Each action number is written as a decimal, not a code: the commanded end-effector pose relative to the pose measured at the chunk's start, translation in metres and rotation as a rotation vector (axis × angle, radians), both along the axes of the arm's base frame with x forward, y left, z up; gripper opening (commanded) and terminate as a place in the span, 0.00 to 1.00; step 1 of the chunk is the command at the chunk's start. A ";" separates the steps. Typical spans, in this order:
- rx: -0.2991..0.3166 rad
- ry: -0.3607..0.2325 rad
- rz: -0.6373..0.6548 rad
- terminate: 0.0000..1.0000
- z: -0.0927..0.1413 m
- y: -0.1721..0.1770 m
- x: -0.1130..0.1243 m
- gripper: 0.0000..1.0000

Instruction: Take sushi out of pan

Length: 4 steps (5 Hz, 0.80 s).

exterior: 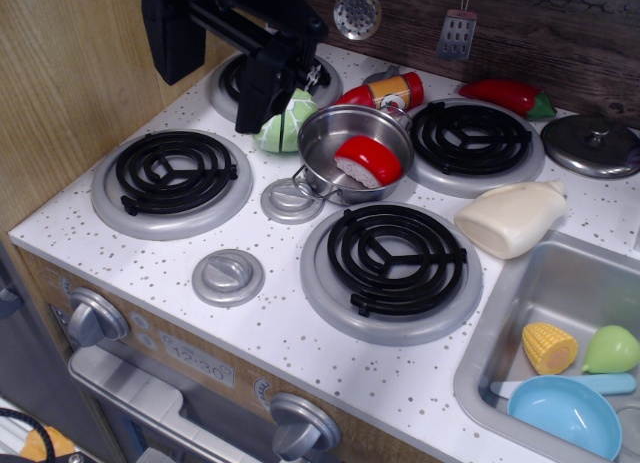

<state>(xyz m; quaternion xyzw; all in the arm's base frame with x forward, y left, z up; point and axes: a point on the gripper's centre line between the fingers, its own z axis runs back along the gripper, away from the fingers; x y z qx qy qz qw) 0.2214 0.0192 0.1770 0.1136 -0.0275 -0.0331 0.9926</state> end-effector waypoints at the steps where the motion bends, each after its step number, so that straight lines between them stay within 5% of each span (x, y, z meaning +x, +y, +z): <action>1: 0.000 0.000 0.000 0.00 0.000 0.000 0.000 1.00; 2: 0.068 0.106 0.246 0.00 0.013 -0.022 0.048 1.00; 4: 0.042 -0.129 0.633 0.00 -0.001 -0.038 0.100 1.00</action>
